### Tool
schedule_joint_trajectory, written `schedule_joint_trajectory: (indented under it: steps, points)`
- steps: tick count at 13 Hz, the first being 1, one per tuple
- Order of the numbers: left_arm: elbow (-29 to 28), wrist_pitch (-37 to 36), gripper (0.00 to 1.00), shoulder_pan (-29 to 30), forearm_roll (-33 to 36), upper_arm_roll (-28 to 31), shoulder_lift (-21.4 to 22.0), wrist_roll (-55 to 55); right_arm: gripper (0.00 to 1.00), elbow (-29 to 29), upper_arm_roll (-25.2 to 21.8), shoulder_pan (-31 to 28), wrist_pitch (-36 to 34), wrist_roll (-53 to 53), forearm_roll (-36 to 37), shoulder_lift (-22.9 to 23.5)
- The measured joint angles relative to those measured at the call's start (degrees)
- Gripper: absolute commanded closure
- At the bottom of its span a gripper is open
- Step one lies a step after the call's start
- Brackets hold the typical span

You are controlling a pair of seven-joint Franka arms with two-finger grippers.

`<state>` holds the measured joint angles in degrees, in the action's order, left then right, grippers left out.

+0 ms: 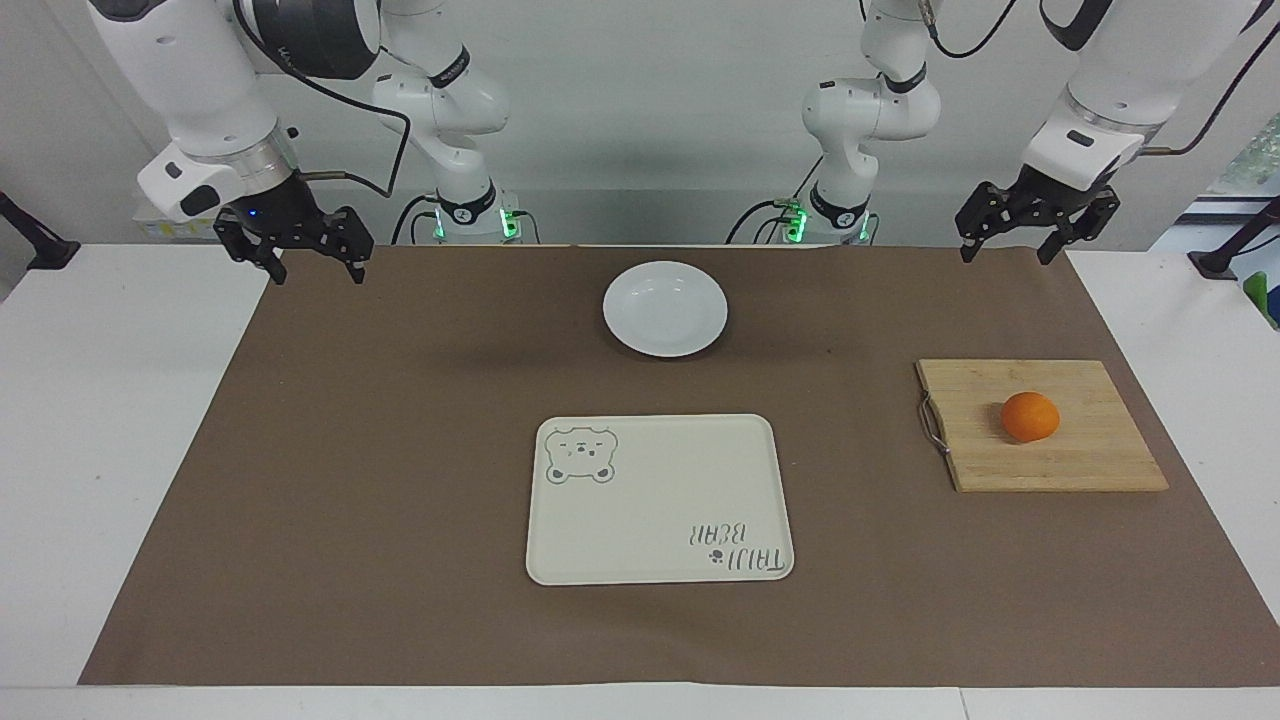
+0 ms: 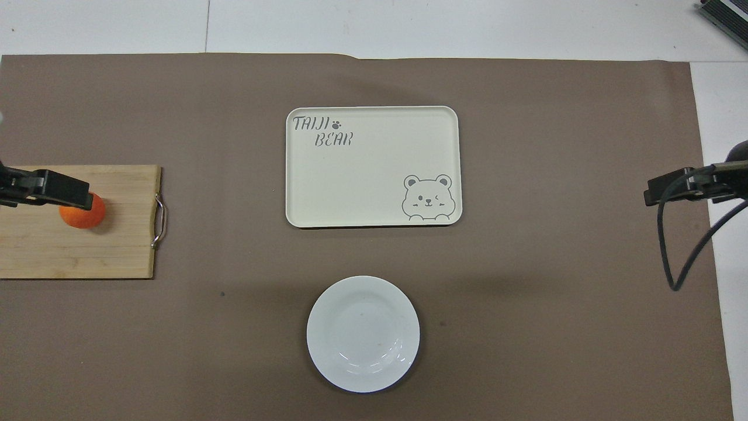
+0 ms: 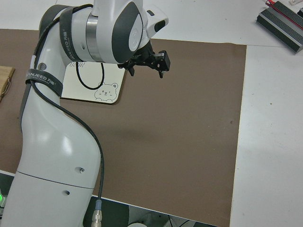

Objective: Place orange and plate with both arms

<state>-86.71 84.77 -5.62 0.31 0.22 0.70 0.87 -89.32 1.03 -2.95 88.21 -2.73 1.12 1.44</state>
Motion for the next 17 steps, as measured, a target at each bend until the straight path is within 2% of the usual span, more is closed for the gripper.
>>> schedule_joint_trajectory:
  steps: [5, 8, 14, 17]
  points:
    - [-0.9, 0.7, 0.0, 0.3, 0.0, 0.4, 0.0, 0.0, 0.0, 0.0, 0.0, 0.0, 0.0, 0.0, 0.0, 0.0]
    - [-3.2, 3.9, 0.0, 2.8, 0.0, 0.6, 0.0, 1.1, 0.0, 0.0, 0.0, 0.0, 0.0, 0.0, 0.0, 0.0]
    - [-14.0, 17.9, 0.0, 9.7, 0.0, 0.8, -0.9, 4.7, 0.0, 0.0, 0.0, 0.0, 0.0, 0.0, 0.0, 0.0]
    - [-17.9, 23.9, 0.0, 12.5, 0.0, 0.9, -3.0, 6.5, 0.0, 0.0, 0.0, 0.0, 0.0, 0.0, 0.0, 0.0]
